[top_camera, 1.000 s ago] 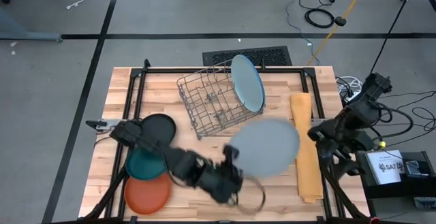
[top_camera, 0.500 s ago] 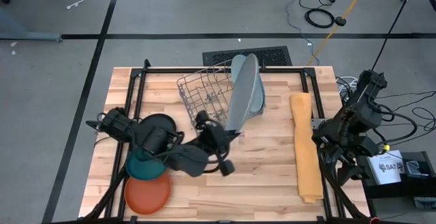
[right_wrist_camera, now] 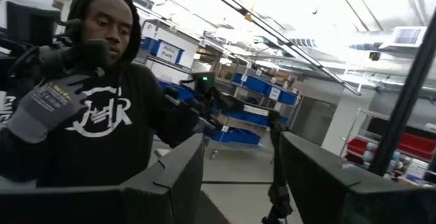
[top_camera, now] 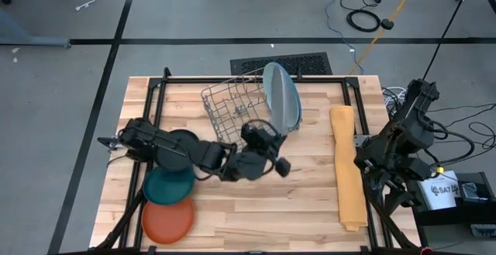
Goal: Sort dishes
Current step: Put the gray plate into the dish rack
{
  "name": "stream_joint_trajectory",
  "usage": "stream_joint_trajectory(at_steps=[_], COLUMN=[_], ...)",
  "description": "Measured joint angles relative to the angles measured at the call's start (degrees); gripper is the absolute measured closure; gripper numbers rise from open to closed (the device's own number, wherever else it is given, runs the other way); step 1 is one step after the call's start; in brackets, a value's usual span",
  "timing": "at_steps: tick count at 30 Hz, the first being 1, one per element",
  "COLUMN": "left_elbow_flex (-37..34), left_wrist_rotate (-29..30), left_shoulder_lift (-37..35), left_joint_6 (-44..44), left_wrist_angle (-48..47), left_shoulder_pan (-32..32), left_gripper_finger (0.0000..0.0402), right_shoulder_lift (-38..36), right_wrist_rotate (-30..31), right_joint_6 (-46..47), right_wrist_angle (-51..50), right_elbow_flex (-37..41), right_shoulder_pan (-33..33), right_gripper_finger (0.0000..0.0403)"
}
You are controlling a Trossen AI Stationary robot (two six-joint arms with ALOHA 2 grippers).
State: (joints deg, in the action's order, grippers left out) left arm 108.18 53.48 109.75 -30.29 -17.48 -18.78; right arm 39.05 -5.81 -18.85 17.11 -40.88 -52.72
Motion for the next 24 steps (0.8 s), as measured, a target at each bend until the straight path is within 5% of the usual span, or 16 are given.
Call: stream_joint_trajectory(at_steps=[6,13,24], left_elbow_flex=[-11.99,-28.41,-32.42], left_wrist_rotate=[-0.62,-8.50,-6.73], left_shoulder_lift=[-6.71,-10.77,-11.01], left_joint_6=[-3.74,-9.72,-17.21], left_wrist_angle=[9.90,30.52,31.30], left_shoulder_pan=[3.74,8.96,10.22], left_gripper_finger=[0.0401,0.0401,0.0401], right_shoulder_lift=[0.39,0.39,0.39], right_wrist_rotate=[0.01,0.10,4.27], right_joint_6=[-0.11,-0.66,-0.76], right_wrist_angle=[0.65,0.58,-0.37], right_elbow_flex=[0.00,0.00,0.00], right_shoulder_pan=[-1.91,-3.05,-3.06], right_gripper_finger=[0.0218,0.0218,0.0218])
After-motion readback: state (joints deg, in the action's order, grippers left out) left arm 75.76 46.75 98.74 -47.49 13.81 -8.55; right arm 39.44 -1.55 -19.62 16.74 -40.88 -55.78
